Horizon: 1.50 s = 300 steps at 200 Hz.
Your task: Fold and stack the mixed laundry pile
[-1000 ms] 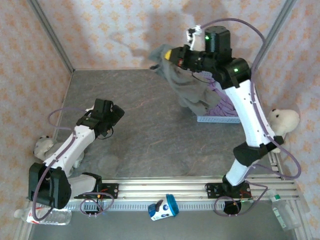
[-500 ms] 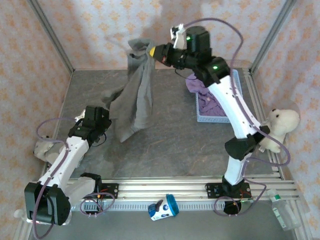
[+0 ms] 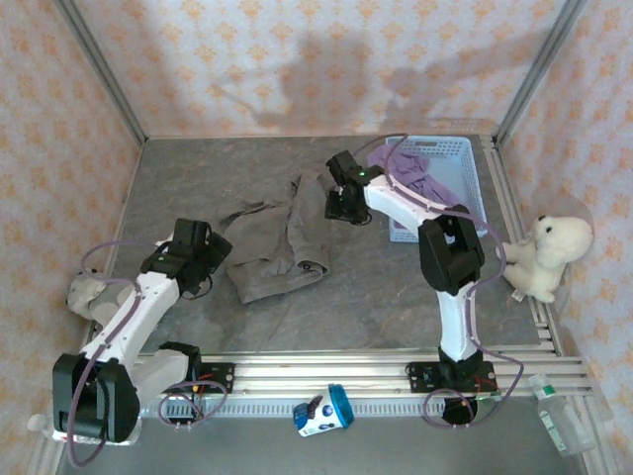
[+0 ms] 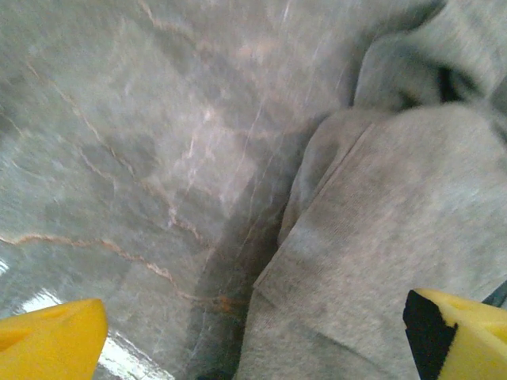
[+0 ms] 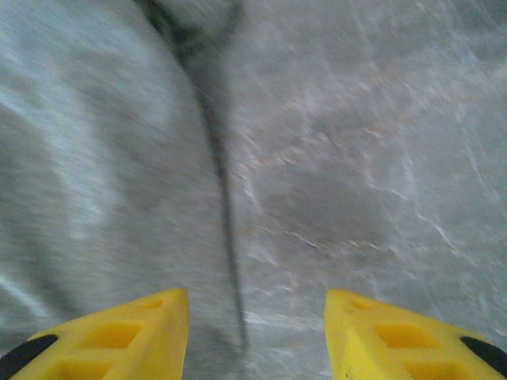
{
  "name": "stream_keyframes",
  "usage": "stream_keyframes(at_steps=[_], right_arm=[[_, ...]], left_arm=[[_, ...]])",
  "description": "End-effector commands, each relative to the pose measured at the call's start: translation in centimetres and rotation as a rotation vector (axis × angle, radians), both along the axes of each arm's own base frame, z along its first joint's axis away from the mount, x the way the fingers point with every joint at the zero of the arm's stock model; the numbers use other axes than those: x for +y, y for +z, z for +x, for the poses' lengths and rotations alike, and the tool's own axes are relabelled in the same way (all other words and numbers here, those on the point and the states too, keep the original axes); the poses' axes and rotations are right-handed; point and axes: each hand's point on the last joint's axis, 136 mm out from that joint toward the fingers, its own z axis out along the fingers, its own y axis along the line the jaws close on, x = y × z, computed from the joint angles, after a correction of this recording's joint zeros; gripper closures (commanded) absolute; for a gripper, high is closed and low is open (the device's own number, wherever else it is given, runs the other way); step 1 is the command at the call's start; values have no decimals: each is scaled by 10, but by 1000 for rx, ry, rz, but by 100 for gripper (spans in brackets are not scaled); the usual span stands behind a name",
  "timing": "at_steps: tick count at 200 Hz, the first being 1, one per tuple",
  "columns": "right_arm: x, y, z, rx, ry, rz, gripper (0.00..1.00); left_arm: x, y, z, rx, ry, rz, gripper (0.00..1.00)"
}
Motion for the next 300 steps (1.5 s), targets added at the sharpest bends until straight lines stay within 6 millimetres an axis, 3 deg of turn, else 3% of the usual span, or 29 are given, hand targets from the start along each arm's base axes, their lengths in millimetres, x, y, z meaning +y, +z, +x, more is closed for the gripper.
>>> stream_keyframes(at_steps=[1, 33, 63, 86, 98, 117, 153, 179, 203, 240, 268, 276, 300], right_arm=[[-36, 15, 10, -80, -71, -85, 52], [-96, -8, 12, -25, -162, -218, 51], [-153, -9, 16, -6, -230, -332, 50], [-187, -5, 19, -5, -268, -389, 50], [-189, 2, 18, 0, -247, -384, 50], [-157, 16, 13, -16, -129, -281, 48], [-54, 55, -30, -66, 116, -22, 38], [15, 68, -75, -82, 282, 65, 34], [56, 66, -100, -114, 362, 96, 31], [95, 32, -120, -52, 433, 73, 30], [108, 9, -120, -30, 423, 39, 33], [102, 5, -113, -35, 384, -6, 40], [83, 8, -101, -62, 305, -107, 85]], left_arm=[[-28, -12, -2, 29, -93, -70, 4], [-55, -19, -9, 71, -199, -66, 5], [-60, -28, -20, 119, -215, -63, 5], [-65, -26, -24, 125, -239, -76, 5], [-66, -24, -29, 138, -261, -76, 5], [-68, -25, -43, 185, -303, -80, 9], [-76, -33, -66, 234, -341, -142, 17], [-82, -35, -64, 174, -309, -182, 19], [-87, -37, -55, 125, -271, -208, 20], [-89, -49, -41, 105, -234, -199, 25], [-85, -62, -35, 126, -213, -160, 41], [-83, -64, -34, 135, -203, -145, 47], [-76, -64, -31, 143, -180, -104, 75]])
